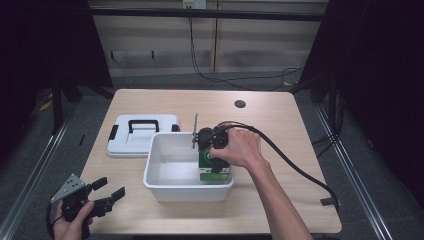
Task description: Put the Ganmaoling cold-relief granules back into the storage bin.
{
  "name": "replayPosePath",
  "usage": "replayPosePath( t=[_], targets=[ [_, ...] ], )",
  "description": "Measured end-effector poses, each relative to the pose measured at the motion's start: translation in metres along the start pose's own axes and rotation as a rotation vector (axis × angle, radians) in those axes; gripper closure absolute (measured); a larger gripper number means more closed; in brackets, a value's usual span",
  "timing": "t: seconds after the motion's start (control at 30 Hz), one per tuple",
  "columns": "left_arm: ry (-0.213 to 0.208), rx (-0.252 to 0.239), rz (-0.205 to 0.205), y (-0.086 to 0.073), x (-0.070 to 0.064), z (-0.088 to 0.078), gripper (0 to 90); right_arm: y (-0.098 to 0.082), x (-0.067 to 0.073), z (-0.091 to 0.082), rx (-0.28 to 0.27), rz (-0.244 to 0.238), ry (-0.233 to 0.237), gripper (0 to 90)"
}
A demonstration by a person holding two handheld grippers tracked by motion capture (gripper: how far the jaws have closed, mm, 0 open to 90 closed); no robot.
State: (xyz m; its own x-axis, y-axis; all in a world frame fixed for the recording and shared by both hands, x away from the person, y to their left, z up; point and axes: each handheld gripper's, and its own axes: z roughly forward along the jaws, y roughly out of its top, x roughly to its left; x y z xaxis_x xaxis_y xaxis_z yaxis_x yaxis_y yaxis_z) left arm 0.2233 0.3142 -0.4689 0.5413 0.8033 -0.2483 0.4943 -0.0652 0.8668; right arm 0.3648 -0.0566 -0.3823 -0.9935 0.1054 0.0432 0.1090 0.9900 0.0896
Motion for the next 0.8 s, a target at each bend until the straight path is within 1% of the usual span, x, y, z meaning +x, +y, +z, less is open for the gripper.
replayPosePath(
  t=[0.03,0.07,0.17,0.3,0.4,0.47,0.5,0.53,0.57,0.63,0.7,0.8],
  targets=[
    [0.0,0.001,0.002,0.0,0.0,0.0,16.9,-0.001,-0.001,0.002,-0.003,-0.003,0.003,15.7],
    [-0.001,0.001,0.002,0.0,0.0,0.0,16.8,-0.002,-0.001,0.004,-0.012,0.006,0.004,15.6],
    [-0.002,0.001,0.005,0.0,0.0,0.0,16.8,-0.002,-0.002,0.006,-0.011,0.001,0.005,15.5],
    [-0.002,0.002,0.002,0.0,0.0,0.0,16.8,-0.001,-0.002,0.01,0.007,0.007,0.0,15.3],
    [-0.003,0.001,0.0,0.0,0.0,0.0,16.9,0.0,-0.002,0.014,0.018,0.0,-0.01,15.3],
    [-0.003,0.001,0.004,0.0,0.0,0.0,16.8,0.001,-0.002,0.016,0.028,0.005,-0.009,15.2],
    [-0.003,0.001,0.004,0.0,0.0,0.0,16.8,0.001,-0.003,0.017,0.024,-0.006,-0.009,15.2],
    [-0.003,0.001,0.004,0.0,0.0,0.0,16.8,0.002,-0.002,0.018,0.031,0.001,-0.01,15.2],
    [-0.003,0.001,0.003,0.0,0.0,0.0,16.8,0.002,-0.003,0.019,0.032,-0.005,-0.012,15.1],
    [-0.004,0.0,0.003,0.0,0.0,0.0,16.8,0.003,-0.002,0.02,0.034,0.004,-0.016,15.0],
    [-0.006,0.001,0.003,0.0,0.0,0.0,16.8,0.003,-0.003,0.022,0.044,-0.011,-0.013,14.7],
    [-0.007,0.001,-0.001,0.0,0.0,0.001,16.8,0.004,-0.003,0.024,0.058,-0.005,-0.014,14.5]
  ],
)
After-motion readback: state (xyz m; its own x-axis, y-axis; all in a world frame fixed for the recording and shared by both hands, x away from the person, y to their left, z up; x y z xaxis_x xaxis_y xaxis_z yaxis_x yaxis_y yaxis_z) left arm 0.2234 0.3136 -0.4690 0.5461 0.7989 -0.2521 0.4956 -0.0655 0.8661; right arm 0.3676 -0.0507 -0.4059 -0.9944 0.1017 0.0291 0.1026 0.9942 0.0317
